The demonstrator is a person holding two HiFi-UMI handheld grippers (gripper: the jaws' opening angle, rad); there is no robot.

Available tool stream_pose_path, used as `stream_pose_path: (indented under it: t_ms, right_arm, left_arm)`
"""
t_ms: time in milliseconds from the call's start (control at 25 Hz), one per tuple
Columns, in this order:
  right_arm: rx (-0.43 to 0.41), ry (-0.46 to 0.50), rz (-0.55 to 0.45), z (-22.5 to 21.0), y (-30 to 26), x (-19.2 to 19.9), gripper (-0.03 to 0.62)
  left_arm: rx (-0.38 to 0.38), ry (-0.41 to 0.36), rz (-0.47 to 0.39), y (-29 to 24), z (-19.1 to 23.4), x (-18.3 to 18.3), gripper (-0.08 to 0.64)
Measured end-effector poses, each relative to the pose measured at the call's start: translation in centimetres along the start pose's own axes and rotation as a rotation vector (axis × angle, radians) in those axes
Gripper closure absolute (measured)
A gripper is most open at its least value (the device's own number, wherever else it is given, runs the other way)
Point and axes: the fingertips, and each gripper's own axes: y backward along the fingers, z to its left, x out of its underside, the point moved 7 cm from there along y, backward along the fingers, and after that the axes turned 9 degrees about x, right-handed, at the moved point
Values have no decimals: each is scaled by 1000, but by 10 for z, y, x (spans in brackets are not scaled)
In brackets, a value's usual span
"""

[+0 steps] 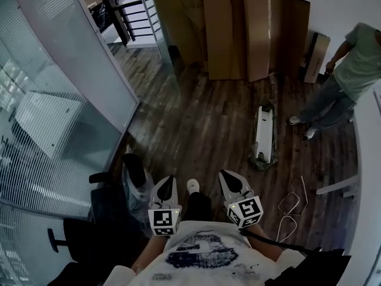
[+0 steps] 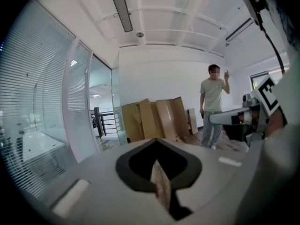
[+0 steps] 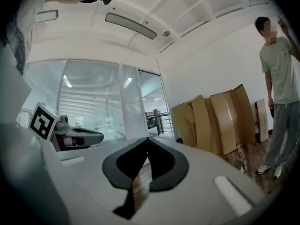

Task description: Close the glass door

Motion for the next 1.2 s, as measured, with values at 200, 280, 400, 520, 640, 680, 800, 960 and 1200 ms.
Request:
stream_pose_path:
  t_ms: [200, 280, 400, 520, 640, 680, 800, 960, 1200]
  right_arm:
    - [11, 11, 4, -6, -45, -5, 584]
    - [12, 21, 2, -8, -69, -10, 584]
    - [11, 21, 14, -12, -107, -17, 584]
    - [5, 20, 29, -14, -146, -19, 584]
    - [-7, 17, 42, -13, -187, -21, 584]
    - [-12, 20, 47, -12, -201, -21, 584]
    - [-26, 43, 48, -10, -241, -28, 584]
    - [-33, 69, 39, -7, -285, -37, 584]
    - [-43, 83, 62, -2, -338, -41, 584]
  left_arm:
    - [0, -11, -12, -40, 35, 1, 557]
    - [4, -7, -16, -60, 53, -4, 557]
    - [7, -16, -16, -87, 81, -12, 557]
    - [0, -17, -12, -110, 108, -15, 557]
    - [-11, -2, 2, -133, 138, -15, 557]
    - [-13, 4, 6, -141, 147, -15, 557]
    - [-17, 16, 10, -162, 176, -19, 557]
    - [-31, 30, 8, -187, 212, -24, 557]
    - [-50, 56, 2, -214, 255, -26, 557]
